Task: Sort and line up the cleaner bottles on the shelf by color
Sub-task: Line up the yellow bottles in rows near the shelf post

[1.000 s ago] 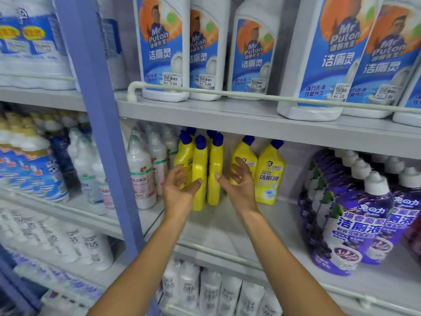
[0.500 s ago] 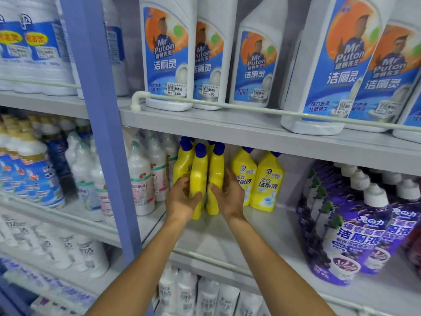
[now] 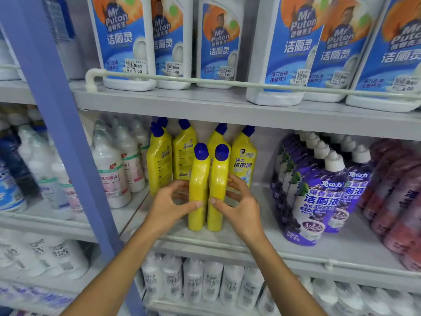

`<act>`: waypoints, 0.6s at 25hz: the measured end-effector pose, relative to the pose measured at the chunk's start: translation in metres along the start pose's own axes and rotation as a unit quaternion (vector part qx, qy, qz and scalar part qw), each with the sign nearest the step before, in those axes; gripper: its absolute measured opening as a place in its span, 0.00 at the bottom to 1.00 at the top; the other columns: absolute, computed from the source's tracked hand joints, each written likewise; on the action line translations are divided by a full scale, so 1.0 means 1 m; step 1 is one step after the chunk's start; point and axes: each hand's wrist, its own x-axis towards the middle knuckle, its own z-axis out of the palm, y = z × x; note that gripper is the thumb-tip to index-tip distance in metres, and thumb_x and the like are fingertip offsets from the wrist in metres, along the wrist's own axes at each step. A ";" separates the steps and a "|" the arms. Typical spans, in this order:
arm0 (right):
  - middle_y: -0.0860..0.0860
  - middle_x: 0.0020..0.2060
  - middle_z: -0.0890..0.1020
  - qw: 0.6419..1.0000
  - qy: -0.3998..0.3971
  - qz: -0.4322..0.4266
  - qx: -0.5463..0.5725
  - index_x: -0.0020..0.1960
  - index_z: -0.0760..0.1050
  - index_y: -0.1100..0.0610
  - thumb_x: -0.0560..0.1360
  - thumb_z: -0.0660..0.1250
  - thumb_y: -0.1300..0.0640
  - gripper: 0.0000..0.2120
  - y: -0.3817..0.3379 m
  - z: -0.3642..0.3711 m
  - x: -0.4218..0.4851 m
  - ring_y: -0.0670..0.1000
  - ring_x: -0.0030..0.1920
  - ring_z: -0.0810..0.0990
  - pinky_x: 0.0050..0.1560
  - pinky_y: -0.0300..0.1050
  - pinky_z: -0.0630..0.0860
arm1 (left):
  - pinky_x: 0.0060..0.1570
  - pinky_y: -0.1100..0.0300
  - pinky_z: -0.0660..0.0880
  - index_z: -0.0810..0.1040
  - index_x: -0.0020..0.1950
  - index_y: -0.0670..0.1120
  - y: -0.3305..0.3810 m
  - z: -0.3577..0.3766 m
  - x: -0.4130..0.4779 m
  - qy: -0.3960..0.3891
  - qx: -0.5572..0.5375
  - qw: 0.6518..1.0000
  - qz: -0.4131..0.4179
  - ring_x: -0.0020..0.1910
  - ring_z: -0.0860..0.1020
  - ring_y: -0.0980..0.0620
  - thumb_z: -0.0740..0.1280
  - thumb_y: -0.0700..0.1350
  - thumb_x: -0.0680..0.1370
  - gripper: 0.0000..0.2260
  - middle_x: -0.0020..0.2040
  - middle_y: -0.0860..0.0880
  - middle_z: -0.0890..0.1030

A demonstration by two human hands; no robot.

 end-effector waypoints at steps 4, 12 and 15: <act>0.38 0.60 0.83 0.999 -0.041 -0.013 -0.024 0.69 0.73 0.44 0.75 0.77 0.55 0.26 0.001 -0.024 0.002 0.40 0.59 0.82 0.63 0.43 0.79 | 0.60 0.58 0.80 0.78 0.67 0.53 -0.004 0.014 0.005 -0.019 0.007 0.999 -0.028 0.58 0.83 0.58 0.83 0.60 0.60 0.37 0.59 0.55 0.85; 0.43 0.55 0.83 0.993 -0.047 -0.020 -0.102 0.71 0.70 0.49 0.71 0.76 0.59 0.30 0.002 -0.031 0.023 0.41 0.56 0.81 0.57 0.37 0.77 | 0.62 0.50 0.80 0.72 0.66 0.57 0.007 0.041 0.032 -0.048 0.081 0.990 -0.107 0.62 0.80 0.54 0.83 0.67 0.51 0.46 0.63 0.55 0.81; 0.46 0.51 0.83 0.992 -0.066 0.018 -0.110 0.66 0.72 0.52 0.71 0.76 0.66 0.27 0.004 -0.049 0.045 0.48 0.53 0.82 0.55 0.46 0.81 | 0.58 0.47 0.81 0.70 0.60 0.55 0.007 0.056 0.041 0.015 0.110 0.988 -0.110 0.58 0.81 0.52 0.81 0.70 0.49 0.45 0.58 0.56 0.82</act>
